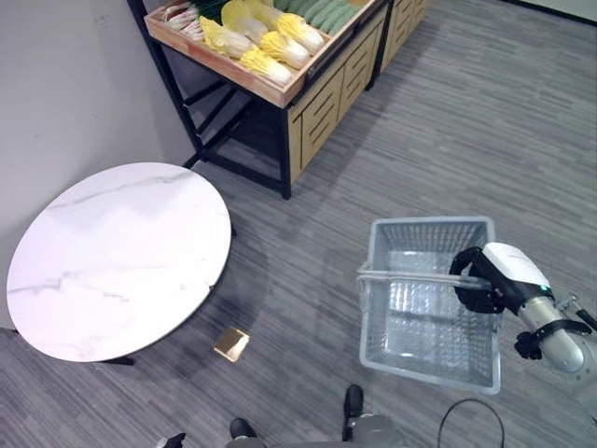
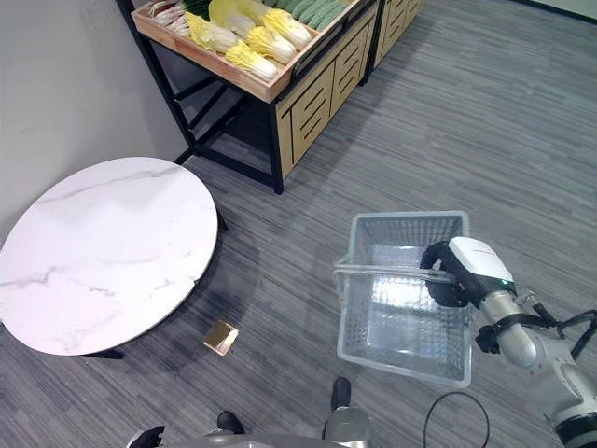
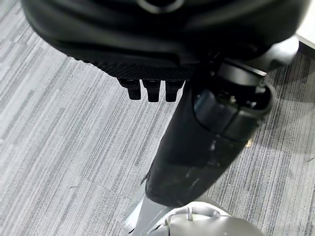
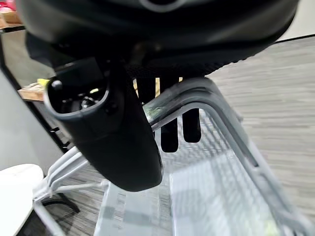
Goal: Get the vegetables into the basket
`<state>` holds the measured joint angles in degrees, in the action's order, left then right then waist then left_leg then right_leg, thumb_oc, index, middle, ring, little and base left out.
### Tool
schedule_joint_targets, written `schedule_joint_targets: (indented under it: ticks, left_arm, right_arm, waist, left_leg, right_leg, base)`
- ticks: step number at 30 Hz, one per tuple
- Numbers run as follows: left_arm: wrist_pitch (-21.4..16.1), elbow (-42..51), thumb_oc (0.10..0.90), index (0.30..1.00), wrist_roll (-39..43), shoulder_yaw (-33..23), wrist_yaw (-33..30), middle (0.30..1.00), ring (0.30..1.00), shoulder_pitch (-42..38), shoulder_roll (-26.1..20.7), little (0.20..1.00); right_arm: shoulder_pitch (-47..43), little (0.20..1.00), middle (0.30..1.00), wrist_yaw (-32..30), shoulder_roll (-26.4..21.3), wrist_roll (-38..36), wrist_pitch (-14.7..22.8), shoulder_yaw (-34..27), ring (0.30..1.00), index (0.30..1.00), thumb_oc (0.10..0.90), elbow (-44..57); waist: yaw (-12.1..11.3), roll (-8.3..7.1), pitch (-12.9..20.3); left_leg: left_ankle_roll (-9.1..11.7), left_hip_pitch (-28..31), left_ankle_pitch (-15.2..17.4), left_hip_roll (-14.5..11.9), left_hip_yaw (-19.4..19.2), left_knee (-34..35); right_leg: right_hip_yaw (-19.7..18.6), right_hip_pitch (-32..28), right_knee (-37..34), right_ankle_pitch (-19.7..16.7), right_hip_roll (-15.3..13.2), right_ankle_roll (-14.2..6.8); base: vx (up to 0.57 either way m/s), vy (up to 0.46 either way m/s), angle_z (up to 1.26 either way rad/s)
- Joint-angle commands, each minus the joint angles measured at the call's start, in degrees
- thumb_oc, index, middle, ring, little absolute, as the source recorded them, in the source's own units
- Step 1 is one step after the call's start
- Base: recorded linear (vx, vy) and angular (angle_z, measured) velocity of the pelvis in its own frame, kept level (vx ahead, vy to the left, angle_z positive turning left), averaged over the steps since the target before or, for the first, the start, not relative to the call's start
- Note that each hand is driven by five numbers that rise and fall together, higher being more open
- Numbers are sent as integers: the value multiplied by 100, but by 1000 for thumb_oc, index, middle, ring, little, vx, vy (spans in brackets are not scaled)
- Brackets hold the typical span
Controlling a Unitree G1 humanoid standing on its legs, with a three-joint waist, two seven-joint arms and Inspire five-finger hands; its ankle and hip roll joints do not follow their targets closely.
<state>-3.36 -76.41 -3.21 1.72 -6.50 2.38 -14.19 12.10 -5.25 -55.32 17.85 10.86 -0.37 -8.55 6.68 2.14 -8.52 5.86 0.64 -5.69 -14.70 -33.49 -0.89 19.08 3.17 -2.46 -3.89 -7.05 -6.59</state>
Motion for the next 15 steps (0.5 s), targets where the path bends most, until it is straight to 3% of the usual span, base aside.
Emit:
schedule_joint_targets:
  ticks: [1,2,3,4,5,6,9,10,12,15]
  left_arm:
    - [-112,97,900,1000,189,44,-147,1000,1000,-220,-22,1000]
    - [-187,271,900,1000,512,-89,-265,1000,1000,-196,-5,1000]
    - [-223,324,900,1000,576,-85,-289,1000,1000,-193,-6,1000]
    - [-239,344,900,1000,633,-68,-308,1000,1000,-192,10,1000]
    - [-239,344,900,1000,633,-69,-308,1000,1000,-195,8,1000]
    - [-258,347,900,1000,651,-31,-319,1000,1000,-193,-9,1000]
    - [-317,442,900,1000,691,179,-342,1000,1000,-223,48,1000]
    - [-331,463,900,1000,686,207,-360,1000,1000,-230,48,1000]
    - [-330,470,900,1000,730,198,-332,1000,1000,-215,45,1000]
    - [-327,405,900,1000,674,277,-236,1000,1000,-242,42,1000]
  right_arm:
    - [-659,300,300,-675,-53,-267,270,-836,300,300,400,540]
    - [-612,300,300,-709,-156,-125,246,-771,300,300,400,368]
    - [-634,300,300,-715,-184,-100,234,-750,300,300,400,285]
    - [-658,300,300,-718,-165,-109,249,-724,300,300,400,275]
    - [-662,300,300,-718,-163,-108,249,-723,300,300,400,274]
    - [-670,300,300,-716,-166,-134,251,-705,300,300,400,228]
    - [-728,300,300,-793,-198,-122,271,-695,300,300,400,60]
    - [-764,300,300,-800,-204,-100,276,-667,300,300,400,64]
    - [-767,300,300,-763,-186,-66,283,-640,300,300,400,60]
    - [-678,300,300,-696,-77,-92,228,-652,300,300,400,20]
  waist:
    - [-98,-289,-69]
    - [-296,-399,-208]
    - [-398,-444,-232]
    - [-418,-467,-250]
    - [-410,-474,-237]
    - [-437,-491,-236]
    - [-535,-377,-235]
    - [-576,-351,-244]
    - [-583,-347,-219]
    - [-564,-387,-121]
  left_leg:
    - [523,-177,52,-192,326,-569]
    - [349,-553,33,150,1541,-918]
    - [231,-725,219,456,2103,-804]
    - [175,-789,311,537,2333,-686]
    - [168,-807,286,549,2335,-670]
    - [160,-879,271,557,2572,-511]
    - [327,-1302,-384,411,3453,224]
    - [343,-1315,-424,447,3648,301]
    - [292,-1265,-282,547,3745,193]
    - [219,-1118,-164,672,3520,224]
  right_leg:
    - [-64,-26,161,146,-160,-214]
    - [-355,30,133,125,-46,-57]
    - [-513,46,141,125,-44,-66]
    - [-632,55,172,133,-39,-74]
    - [-629,76,171,122,-49,-75]
    - [-760,96,193,137,-30,-81]
    - [-1139,-17,254,289,31,-131]
    - [-1275,-54,272,329,40,-141]
    - [-1497,-106,320,421,33,-170]
    - [-1648,-144,299,391,-111,-218]
  base:
    - [-2,-228,-20]
    - [29,-254,-83]
    - [37,-195,-99]
    - [47,-48,-108]
    - [56,-25,-62]
    - [131,23,-69]
    - [254,133,-56]
    - [250,195,-51]
    - [183,218,-66]
    - [143,231,-91]
